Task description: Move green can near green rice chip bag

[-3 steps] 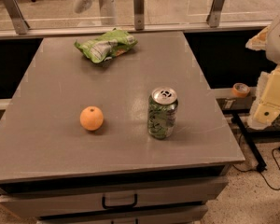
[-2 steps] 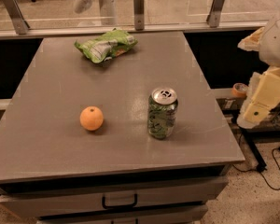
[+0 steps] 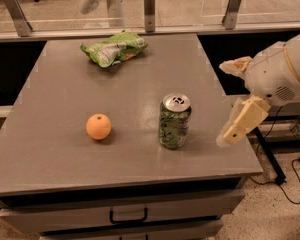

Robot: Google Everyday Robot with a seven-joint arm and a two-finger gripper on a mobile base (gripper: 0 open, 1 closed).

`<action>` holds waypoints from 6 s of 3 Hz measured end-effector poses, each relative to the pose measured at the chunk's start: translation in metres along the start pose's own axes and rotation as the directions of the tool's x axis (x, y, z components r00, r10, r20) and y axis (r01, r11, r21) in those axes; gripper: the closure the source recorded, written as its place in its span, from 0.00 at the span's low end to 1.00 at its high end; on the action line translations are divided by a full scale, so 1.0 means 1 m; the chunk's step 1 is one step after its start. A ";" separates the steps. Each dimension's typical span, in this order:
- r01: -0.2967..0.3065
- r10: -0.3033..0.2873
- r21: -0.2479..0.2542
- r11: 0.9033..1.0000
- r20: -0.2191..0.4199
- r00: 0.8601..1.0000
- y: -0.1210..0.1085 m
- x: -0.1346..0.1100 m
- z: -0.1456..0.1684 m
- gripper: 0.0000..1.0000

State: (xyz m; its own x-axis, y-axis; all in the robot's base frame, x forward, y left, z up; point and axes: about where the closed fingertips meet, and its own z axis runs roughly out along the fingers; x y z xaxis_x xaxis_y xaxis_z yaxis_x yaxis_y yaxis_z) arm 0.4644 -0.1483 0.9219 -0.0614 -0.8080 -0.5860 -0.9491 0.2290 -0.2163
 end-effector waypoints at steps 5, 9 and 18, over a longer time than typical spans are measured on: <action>0.009 -0.002 -0.042 0.999 0.165 0.986 0.006 -0.017 0.033 0.00; 0.026 0.057 -0.216 0.976 0.367 0.928 0.029 -0.052 0.079 0.16; -0.189 0.141 0.025 0.982 0.572 0.808 -0.222 -0.071 0.089 1.00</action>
Offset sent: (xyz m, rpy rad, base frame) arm 0.0005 0.0081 0.0036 0.0303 -0.0175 0.0211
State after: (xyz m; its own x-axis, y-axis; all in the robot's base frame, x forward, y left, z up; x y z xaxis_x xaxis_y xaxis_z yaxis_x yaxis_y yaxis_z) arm 0.7067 -0.0935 0.9415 -0.0070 -0.3099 -0.9507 -0.9125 0.3909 -0.1207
